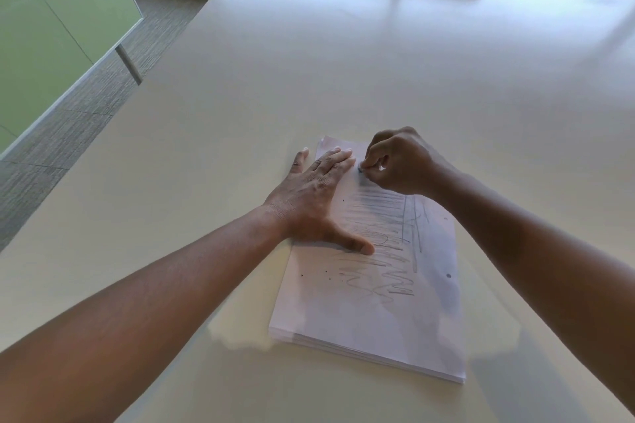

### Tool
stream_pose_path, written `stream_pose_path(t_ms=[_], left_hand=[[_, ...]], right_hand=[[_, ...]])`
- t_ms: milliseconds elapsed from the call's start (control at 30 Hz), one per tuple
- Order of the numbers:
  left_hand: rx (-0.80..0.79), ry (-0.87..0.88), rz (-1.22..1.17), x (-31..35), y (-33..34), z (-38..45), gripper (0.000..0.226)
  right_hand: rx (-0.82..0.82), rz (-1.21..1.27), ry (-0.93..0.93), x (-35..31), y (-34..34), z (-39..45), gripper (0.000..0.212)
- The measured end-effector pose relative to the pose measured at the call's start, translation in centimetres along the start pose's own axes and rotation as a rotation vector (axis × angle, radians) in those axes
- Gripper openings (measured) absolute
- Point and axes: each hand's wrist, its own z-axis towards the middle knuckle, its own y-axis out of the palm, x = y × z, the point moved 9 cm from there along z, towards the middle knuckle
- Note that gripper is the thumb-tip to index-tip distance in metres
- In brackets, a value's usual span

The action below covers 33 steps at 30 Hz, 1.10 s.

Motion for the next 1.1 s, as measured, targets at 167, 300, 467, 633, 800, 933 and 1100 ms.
stream_pose_path(t_ms=[167,300,467,633,800,933,1100], left_hand=[[-0.010,-0.007,0.005,0.0,0.1,0.0,0.165],[-0.007,-0.011,0.009,-0.1,0.1,0.0,0.163],[-0.017,-0.012,0.007,0.0,0.0,0.0,0.161],[-0.004,-0.014,0.004,-0.1,0.0,0.1,0.164],[-0.012,-0.013,0.006,-0.1,0.1,0.0,0.162],[-0.008,-0.010,0.006,0.0,0.0,0.0,0.160],[-0.006,-0.009,0.003,0.0,0.0,0.0,0.160]], right_hand=[[-0.091,0.034,-0.086,-1.5,0.8,-1.4,0.008],[-0.204,0.042,-0.137,-2.2,1.4,-2.2,0.008],[-0.017,0.004,-0.024,-0.3,-0.2,-0.3,0.005],[-0.075,-0.002,-0.021,-0.2,0.1,-0.4,0.005],[-0.204,-0.005,-0.086,-0.8,0.6,-1.2,0.005],[-0.056,-0.009,-0.024,0.3,-0.1,-0.4,0.005],[-0.096,0.001,-0.045,-0.3,0.2,-0.7,0.004]])
